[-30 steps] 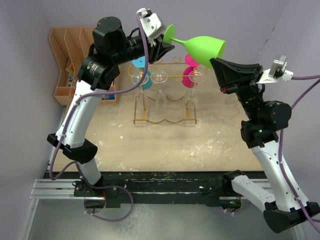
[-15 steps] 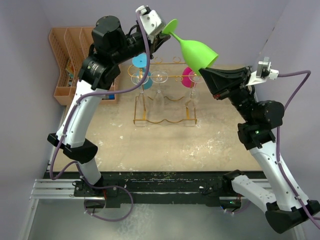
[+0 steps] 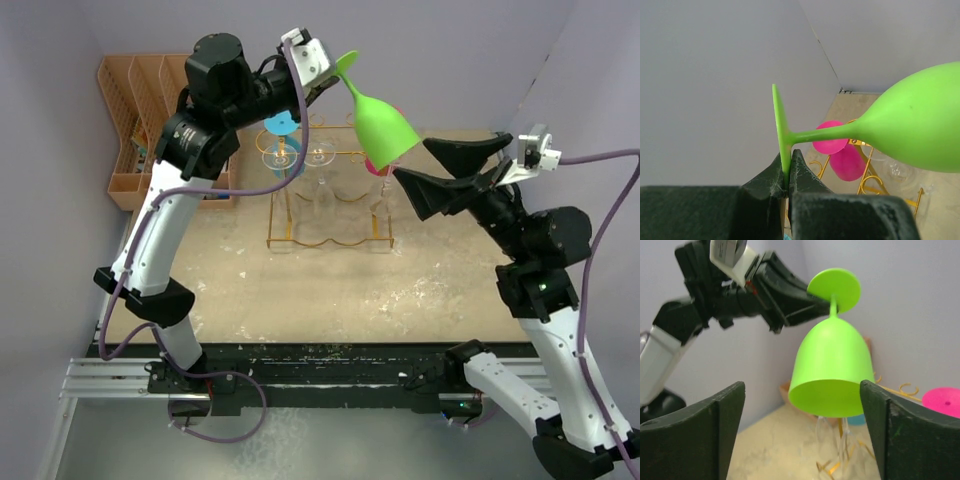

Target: Place the wine glass upside down on the wine glass rack

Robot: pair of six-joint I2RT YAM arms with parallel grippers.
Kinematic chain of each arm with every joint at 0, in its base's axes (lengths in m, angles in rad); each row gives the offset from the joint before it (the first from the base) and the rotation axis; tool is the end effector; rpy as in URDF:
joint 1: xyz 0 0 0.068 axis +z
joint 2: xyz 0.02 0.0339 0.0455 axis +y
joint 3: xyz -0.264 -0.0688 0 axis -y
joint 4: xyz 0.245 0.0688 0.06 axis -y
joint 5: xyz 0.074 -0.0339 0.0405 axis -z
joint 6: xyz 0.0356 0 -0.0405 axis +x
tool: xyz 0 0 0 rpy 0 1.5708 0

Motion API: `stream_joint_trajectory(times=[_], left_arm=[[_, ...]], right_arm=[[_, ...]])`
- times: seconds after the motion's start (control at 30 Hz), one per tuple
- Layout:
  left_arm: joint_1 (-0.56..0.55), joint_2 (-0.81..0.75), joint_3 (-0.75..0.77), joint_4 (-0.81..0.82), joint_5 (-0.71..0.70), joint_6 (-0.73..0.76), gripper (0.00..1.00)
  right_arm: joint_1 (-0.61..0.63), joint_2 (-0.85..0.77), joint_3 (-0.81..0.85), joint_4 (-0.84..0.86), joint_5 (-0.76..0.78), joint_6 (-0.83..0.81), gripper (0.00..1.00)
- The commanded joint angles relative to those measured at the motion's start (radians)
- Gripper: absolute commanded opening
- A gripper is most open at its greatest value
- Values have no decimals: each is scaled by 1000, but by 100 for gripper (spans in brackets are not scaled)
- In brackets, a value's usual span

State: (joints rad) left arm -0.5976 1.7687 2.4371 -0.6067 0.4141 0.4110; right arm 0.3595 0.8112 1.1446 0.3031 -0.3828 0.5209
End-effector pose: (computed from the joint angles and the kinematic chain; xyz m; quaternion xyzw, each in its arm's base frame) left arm 0.2675 -0.1994 0.5778 0.4550 0.5145 -0.2066 0.6968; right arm 0.1228 0.0603 0.5054 -0.1337 0.4544 0.4510 0.7565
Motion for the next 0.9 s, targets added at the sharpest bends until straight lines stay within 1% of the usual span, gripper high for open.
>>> stream_joint_trajectory(times=[0.0, 0.07, 0.13, 0.23, 0.3, 0.37, 0.4, 0.43, 0.5, 0.53, 0.57, 0.7, 0.87], left_arm=[[-3, -77, -32, -8, 76, 171, 0], [-35, -106, -80, -25, 58, 282, 0], [-79, -136, -148, -47, 36, 400, 0], [-140, -185, -230, -50, 7, 537, 0], [-171, -201, -258, -48, -13, 588, 0], [-192, -212, -277, -37, -38, 625, 0], [-198, -217, -285, -31, -49, 639, 0], [-202, -220, -293, -22, -60, 650, 0], [-206, -228, -309, 0, -80, 660, 0], [-206, -232, -317, 7, -88, 665, 0], [-208, -238, -326, 14, -98, 669, 0], [-209, -255, -358, 28, -118, 705, 0], [-221, -253, -356, 32, -120, 713, 0]], right_arm=[[-1, 6, 191, -373, -144, -224, 100], [-1, 13, 273, -423, -148, -275, 100], [-1, 43, 336, -434, -157, -263, 100], [-1, 153, 462, -492, -114, -272, 100], [-1, 235, 523, -529, -114, -264, 95], [-1, 295, 539, -508, -136, -236, 85], [-1, 310, 538, -492, -153, -219, 78], [-1, 326, 540, -476, -164, -206, 69], [-1, 346, 541, -480, -166, -200, 47], [-1, 344, 527, -473, -160, -198, 39], [-1, 335, 504, -462, -156, -193, 35], [-1, 308, 457, -459, -146, -186, 43], [1, 313, 413, -410, -206, -144, 46]])
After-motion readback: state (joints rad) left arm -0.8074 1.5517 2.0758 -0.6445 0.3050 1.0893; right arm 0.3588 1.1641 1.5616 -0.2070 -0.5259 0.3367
